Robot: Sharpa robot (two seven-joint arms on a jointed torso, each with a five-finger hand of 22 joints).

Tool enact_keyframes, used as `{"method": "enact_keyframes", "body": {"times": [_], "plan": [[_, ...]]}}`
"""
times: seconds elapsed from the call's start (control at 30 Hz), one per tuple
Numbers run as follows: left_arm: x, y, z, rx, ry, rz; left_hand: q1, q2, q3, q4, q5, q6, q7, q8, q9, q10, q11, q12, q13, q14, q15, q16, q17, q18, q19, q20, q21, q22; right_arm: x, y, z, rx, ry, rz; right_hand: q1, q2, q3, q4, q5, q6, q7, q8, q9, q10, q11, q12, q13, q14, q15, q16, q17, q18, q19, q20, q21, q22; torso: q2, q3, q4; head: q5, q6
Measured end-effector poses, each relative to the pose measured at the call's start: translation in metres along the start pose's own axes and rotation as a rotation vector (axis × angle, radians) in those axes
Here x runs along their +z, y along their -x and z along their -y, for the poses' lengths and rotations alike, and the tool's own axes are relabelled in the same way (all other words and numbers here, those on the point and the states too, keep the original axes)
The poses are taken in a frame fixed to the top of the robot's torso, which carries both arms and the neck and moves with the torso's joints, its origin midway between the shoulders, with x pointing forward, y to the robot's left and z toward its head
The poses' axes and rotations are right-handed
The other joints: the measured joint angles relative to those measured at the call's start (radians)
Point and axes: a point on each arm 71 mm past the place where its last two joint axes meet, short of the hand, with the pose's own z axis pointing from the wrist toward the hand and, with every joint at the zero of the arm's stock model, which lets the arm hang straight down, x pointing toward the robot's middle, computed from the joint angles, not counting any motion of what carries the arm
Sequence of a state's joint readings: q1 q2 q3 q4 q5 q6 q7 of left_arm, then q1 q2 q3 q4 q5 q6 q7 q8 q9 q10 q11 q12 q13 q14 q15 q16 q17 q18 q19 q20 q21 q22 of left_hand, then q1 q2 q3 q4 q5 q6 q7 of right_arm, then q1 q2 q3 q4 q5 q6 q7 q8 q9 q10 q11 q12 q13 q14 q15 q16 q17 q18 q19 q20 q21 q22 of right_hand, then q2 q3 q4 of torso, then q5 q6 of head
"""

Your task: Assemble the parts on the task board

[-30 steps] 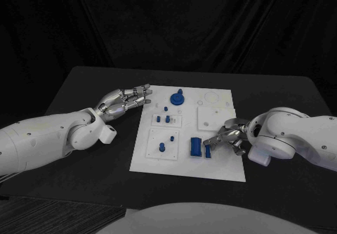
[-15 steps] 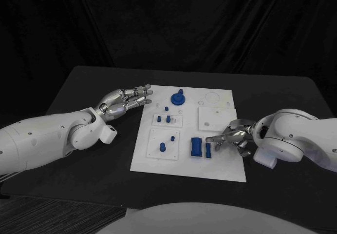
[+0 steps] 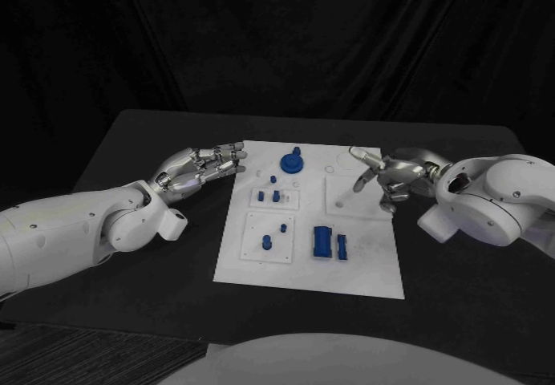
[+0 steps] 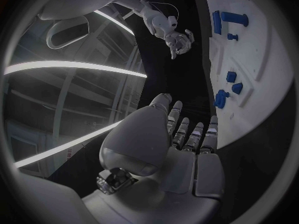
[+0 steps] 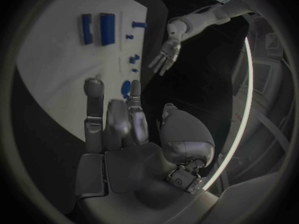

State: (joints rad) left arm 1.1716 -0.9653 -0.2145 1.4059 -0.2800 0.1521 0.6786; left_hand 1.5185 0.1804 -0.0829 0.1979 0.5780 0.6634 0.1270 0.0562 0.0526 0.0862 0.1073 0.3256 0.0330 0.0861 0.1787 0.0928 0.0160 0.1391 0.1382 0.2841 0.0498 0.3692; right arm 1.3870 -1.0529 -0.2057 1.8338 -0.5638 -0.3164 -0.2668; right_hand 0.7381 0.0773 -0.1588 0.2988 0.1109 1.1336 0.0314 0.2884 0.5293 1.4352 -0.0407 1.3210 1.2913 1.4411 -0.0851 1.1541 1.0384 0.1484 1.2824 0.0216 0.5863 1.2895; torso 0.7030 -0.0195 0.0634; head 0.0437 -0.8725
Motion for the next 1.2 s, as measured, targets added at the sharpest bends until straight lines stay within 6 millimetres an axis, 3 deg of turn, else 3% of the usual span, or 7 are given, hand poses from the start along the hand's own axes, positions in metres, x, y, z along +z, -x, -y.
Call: {"method": "enact_keyframes", "body": {"times": [0.23,0.4,0.43,0.47,0.83,0.97,1.2], "plan": [[0.007,-0.006,-0.001,0.023,-0.007,0.022,-0.124,0.003,-0.034,0.089,-0.127,-0.009,-0.025,0.000,0.000,-0.007,-0.032,0.006,0.000,-0.052,-0.081,-0.025,-0.001,0.001,-0.051,-0.067,-0.002,-0.060,0.004,0.011,0.003,0.153,0.305,0.174,0.196,-0.098,-0.033,-0.002,0.005,-0.251,0.109,-0.156,-0.141,-0.665,0.266,-0.974,-0.680,-0.599,0.276,-0.857,-0.606,-0.040,-0.444,0.174,-0.498,-0.313,-0.010,0.0043,-0.0016,0.002,0.000],[0.010,-0.008,0.000,0.046,-0.011,0.047,-0.187,-0.016,-0.113,0.090,-0.204,-0.143,-0.087,-0.002,-0.001,-0.035,-0.085,-0.041,0.000,-0.103,-0.132,-0.072,-0.004,0.001,-0.108,-0.131,-0.022,-0.246,0.005,0.009,0.022,0.191,0.438,0.226,0.212,-0.230,-0.010,-0.020,0.028,-0.538,0.019,-0.225,-0.257,-1.049,0.092,-1.186,-0.881,-1.172,0.168,-1.093,-0.857,-0.040,-1.122,0.159,-0.527,-0.945,-0.020,0.0105,-0.0059,0.010,0.000],[0.010,-0.008,0.000,0.052,-0.011,0.053,-0.201,-0.013,-0.113,0.090,-0.211,-0.164,-0.099,-0.002,-0.001,-0.048,-0.098,-0.064,0.000,-0.111,-0.140,-0.081,-0.005,0.001,-0.116,-0.138,-0.022,-0.248,0.006,0.008,0.023,0.195,0.457,0.229,0.216,-0.230,-0.009,-0.020,0.029,-0.625,-0.121,-0.229,-0.313,-1.139,0.076,-1.227,-0.967,-1.272,0.171,-1.111,-0.936,-0.040,-1.202,0.152,-0.549,-1.214,-0.021,0.0117,-0.0068,0.013,0.000],[0.009,-0.008,0.000,0.058,-0.011,0.059,-0.202,-0.013,-0.113,0.090,-0.211,-0.172,-0.100,-0.002,-0.001,-0.043,-0.107,-0.067,0.000,-0.096,-0.157,-0.083,-0.005,0.001,-0.120,-0.142,-0.022,-0.254,0.006,0.007,0.025,0.197,0.475,0.232,0.235,-0.224,-0.017,0.001,0.029,-0.684,-0.131,-0.230,-0.324,-1.205,0.068,-1.239,-0.979,-1.336,0.156,-1.116,-0.941,-0.040,-1.254,0.148,-0.565,-1.227,-0.022,0.0127,-0.0076,0.016,0.000],[0.009,-0.006,0.000,0.115,-0.010,0.095,-0.194,-0.006,-0.113,0.090,-0.185,-0.172,-0.100,-0.002,-0.001,-0.036,-0.114,-0.067,0.000,-0.094,-0.159,-0.083,-0.006,0.001,-0.120,-0.142,-0.022,-0.261,0.006,0.002,0.027,0.211,0.599,0.247,0.228,-0.206,-0.012,-0.020,0.021,-0.693,-0.050,-0.241,-0.358,-1.287,0.026,-1.239,-1.042,-1.406,0.086,-1.121,-0.983,-0.040,-1.279,0.108,-0.565,-1.255,-0.022,0.0187,-0.0083,0.007,0.000],[0.010,-0.005,0.000,0.115,-0.007,0.098,-0.384,-0.031,-0.121,0.051,-0.230,-0.241,-0.113,-0.025,-0.021,-0.061,-0.112,-0.103,-0.006,-0.094,-0.159,-0.083,-0.006,0.000,-0.135,-0.158,-0.033,-0.278,0.008,0.002,0.025,0.215,0.602,0.249,-0.439,-0.075,0.162,-0.307,-0.094,-0.948,-0.029,-0.274,-0.517,-1.419,0.044,-1.307,-1.292,-1.432,0.086,-1.143,-1.035,-0.040,-1.276,-0.023,-0.565,-1.286,-0.023,0.0187,-0.0083,0.007,0.003],[0.020,-0.016,0.002,0.102,-0.023,0.117,-0.671,-0.064,-0.085,0.015,-0.315,-0.329,-0.120,-0.033,-0.033,-0.075,-0.110,-0.150,-0.014,-0.094,-0.159,-0.083,-0.007,0.000,-0.135,-0.183,-0.033,-0.333,0.026,-0.010,0.015,0.281,0.601,0.266,-0.713,-0.076,0.164,-0.296,-0.094,-1.126,-0.027,-0.274,-0.525,-1.421,0.041,-1.307,-1.289,-1.432,0.086,-1.143,-1.036,-0.040,-1.276,-0.023,-0.565,-1.286,-0.038,0.0187,-0.0142,0.000,0.044]]}}
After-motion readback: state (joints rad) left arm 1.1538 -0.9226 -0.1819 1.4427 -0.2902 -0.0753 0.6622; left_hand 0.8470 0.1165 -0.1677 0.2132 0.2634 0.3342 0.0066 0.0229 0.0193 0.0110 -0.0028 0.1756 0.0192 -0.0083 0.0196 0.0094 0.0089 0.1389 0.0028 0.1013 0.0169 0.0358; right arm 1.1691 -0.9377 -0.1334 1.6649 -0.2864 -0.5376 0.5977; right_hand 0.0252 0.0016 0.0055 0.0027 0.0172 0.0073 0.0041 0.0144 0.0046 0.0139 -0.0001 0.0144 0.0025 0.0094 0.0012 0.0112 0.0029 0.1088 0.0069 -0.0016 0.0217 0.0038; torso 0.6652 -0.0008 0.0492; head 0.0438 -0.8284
